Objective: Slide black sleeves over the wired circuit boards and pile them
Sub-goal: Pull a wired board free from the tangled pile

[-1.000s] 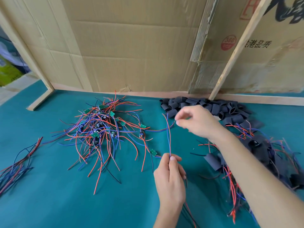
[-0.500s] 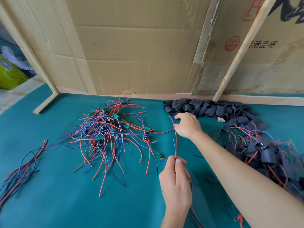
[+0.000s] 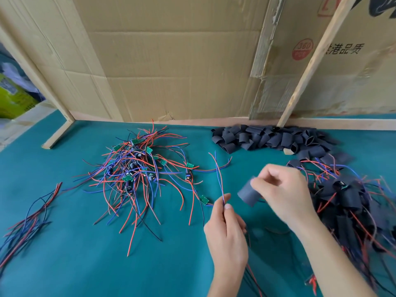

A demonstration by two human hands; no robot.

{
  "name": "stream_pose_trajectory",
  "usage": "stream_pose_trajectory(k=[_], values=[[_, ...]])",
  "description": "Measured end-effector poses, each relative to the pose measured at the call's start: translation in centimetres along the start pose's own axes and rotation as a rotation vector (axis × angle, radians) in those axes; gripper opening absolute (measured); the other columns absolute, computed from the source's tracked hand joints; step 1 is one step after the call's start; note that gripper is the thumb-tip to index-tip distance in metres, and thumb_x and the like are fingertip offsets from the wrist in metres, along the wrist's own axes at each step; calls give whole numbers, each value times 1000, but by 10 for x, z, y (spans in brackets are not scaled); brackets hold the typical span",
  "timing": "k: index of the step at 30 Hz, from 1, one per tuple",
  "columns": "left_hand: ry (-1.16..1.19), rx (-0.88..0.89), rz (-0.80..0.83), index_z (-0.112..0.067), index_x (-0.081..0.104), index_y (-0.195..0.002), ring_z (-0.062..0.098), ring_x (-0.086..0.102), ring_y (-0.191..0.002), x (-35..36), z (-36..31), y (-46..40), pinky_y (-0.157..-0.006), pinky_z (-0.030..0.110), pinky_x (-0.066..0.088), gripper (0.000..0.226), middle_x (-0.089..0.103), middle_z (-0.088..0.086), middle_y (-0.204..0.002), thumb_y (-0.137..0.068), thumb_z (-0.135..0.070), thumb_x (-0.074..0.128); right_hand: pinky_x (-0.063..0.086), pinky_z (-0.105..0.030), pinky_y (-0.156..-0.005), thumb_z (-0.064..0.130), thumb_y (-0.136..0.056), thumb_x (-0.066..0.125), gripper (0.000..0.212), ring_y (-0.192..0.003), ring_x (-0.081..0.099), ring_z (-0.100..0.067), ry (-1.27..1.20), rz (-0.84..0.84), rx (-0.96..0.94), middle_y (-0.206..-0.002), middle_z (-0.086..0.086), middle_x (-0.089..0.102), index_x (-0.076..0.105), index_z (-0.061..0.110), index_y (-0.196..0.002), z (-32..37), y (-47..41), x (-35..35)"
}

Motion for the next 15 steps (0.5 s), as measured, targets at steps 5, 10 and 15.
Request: stream_pose_trajectory(k=[5, 10, 15], values=[[-67, 13, 73, -27, 68, -88, 10, 54, -51, 0, -3, 1, -53, 30, 47, 33, 62, -5, -57, -104, -11, 45, 46, -30, -56, -1, -81, 73, 29, -60, 59, -14, -311, 136, 109, -75, -5, 74, 55, 12, -63, -19, 32, 23], [-74, 6, 81, -27, 68, -83, 8, 48, -50, -1, -5, 1, -49, 23, 43, 38, 59, -7, -57, -104, -6, 45, 62, -40, -62, 5, -74, 86, 26, -69, 70, -30, -643, 381, 190, -106, -16, 77, 62, 13, -79, -24, 39, 19], [-133, 44, 120, -26, 69, -91, 13, 51, -50, 2, -4, 3, -53, 30, 46, 32, 55, -2, -52, -105, -11, 45, 58, -28, -58, 13, -73, 83, 34, -63, 69, -22, -620, 103, 216, -91, -19, 79, 57, 6, -92, -27, 27, -11]])
Point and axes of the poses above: each hand's wrist, its own y-axis away from the middle knuckle, its own x-axis out of the palm, z = x × y, the point moved 3 cm from there along -y, towards the middle knuckle
